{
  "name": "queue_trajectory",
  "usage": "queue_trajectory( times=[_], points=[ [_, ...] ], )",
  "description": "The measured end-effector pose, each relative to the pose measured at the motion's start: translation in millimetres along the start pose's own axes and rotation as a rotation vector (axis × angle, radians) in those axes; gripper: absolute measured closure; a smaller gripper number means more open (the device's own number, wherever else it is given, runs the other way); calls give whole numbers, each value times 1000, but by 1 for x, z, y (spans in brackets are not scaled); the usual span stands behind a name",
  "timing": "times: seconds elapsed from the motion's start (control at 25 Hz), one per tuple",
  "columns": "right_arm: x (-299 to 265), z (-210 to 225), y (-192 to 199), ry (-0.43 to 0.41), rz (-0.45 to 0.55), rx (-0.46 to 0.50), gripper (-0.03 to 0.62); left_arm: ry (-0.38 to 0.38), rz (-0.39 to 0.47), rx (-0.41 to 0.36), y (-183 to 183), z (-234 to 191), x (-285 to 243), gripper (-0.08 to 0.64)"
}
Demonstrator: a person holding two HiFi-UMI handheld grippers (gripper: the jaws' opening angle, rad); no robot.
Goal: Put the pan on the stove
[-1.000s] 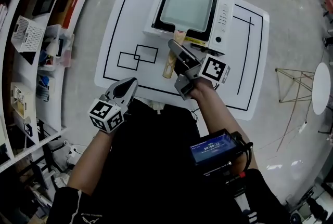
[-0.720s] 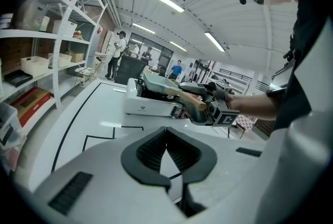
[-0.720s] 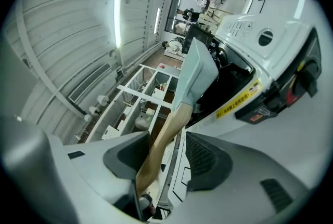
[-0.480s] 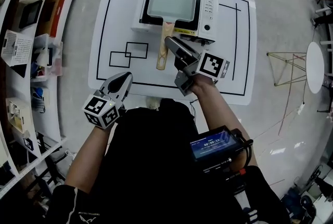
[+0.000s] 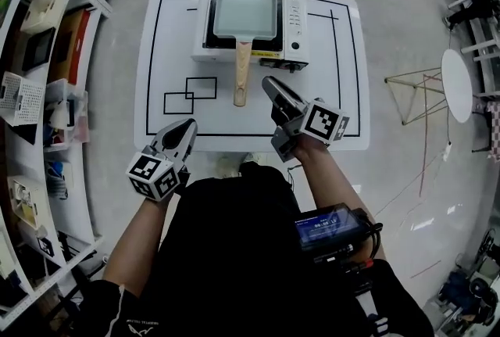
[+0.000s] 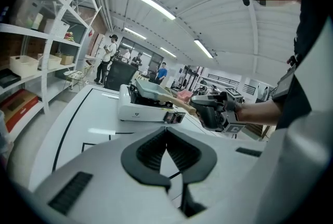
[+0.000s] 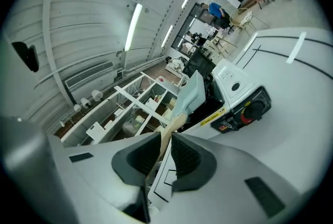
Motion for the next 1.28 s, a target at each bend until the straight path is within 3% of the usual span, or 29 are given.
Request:
queue_trajectory(
  times=[0.28,0.64,0.84,1.28],
  points=[
    [47,9,15,106,51,186,554,43,16,-14,3,15,6,551],
    [96,9,47,195,101,338,566,87,40,-32,11,28,20,551],
    [113,1,62,198,152,396,566,108,7,-65,13,36,26,551],
    [134,-2,84,217,172,445,566,133,55,-66,26,37,32,551]
  ],
)
Point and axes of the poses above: the fingertips, and each gripper's own axes: x backward along the fingers, z to its right, y out of its underside, the point moved 4 cm from there along x, backward along the fingers, and after that the axes turned 11 degrees about y, right-handed, at the moved point
